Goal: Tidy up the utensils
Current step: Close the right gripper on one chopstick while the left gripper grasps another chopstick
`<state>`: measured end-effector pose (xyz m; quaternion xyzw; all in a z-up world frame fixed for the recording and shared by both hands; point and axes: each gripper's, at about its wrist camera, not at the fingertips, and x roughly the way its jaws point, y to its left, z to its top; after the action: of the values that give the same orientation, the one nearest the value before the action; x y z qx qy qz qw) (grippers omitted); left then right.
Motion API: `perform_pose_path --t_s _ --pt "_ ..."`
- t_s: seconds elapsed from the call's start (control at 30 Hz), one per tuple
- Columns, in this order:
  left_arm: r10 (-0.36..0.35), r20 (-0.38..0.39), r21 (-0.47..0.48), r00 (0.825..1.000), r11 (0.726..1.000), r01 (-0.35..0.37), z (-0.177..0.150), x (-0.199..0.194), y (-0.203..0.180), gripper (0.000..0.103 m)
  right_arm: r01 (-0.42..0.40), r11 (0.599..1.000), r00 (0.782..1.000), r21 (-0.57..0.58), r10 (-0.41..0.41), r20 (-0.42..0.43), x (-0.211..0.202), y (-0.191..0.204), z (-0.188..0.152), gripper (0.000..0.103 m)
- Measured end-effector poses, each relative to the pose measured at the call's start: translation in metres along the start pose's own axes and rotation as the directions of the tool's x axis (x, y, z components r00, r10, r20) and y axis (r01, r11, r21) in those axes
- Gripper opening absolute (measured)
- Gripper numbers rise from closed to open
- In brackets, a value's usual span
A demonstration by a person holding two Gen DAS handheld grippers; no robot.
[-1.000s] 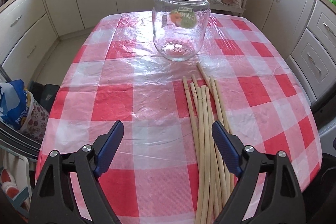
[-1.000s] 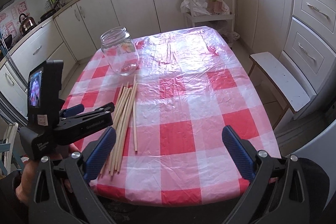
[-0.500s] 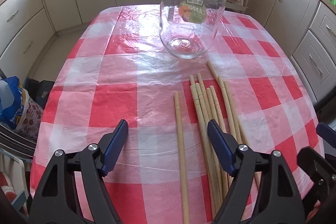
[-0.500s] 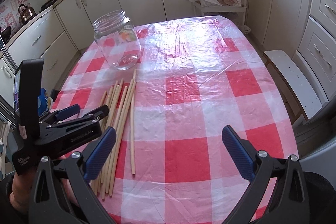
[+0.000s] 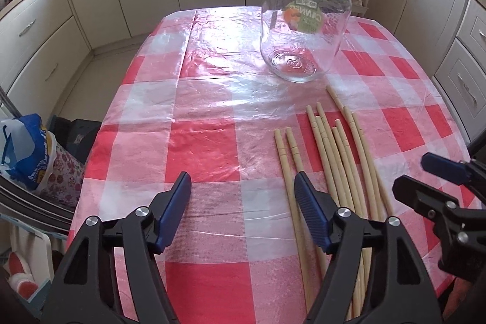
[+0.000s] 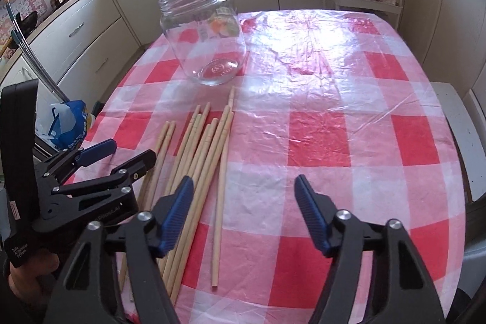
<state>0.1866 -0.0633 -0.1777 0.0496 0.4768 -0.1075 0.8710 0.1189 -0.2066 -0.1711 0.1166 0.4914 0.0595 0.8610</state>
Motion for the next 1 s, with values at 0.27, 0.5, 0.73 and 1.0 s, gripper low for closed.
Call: perform_pose_path --t_s 0.27,0.5,0.73,1.0 --pt "0.008 0.001 0.027 1.000 1.000 -0.008 0.000 0.000 -0.002 0.067 -0.059 0.998 0.998 -0.008 0.058 -0.036 0.024 0.004 0.013 0.031" --pt "0.005 0.004 0.070 1.000 0.998 -0.005 0.004 0.002 -0.014 0.057 -0.064 0.998 0.996 -0.025 0.063 -0.062 0.032 0.003 0.024 0.012" --pt "-0.089 -0.015 0.121 0.996 0.989 0.090 0.007 0.008 -0.017 0.029 -0.088 0.996 0.992 -0.010 0.087 -0.095 0.027 -0.019 0.024 0.006" --pt "-0.176 -0.098 0.226 0.979 0.955 0.194 0.022 0.014 -0.008 0.014 -0.091 0.996 0.993 0.025 0.092 -0.079 0.017 -0.036 0.023 0.006"
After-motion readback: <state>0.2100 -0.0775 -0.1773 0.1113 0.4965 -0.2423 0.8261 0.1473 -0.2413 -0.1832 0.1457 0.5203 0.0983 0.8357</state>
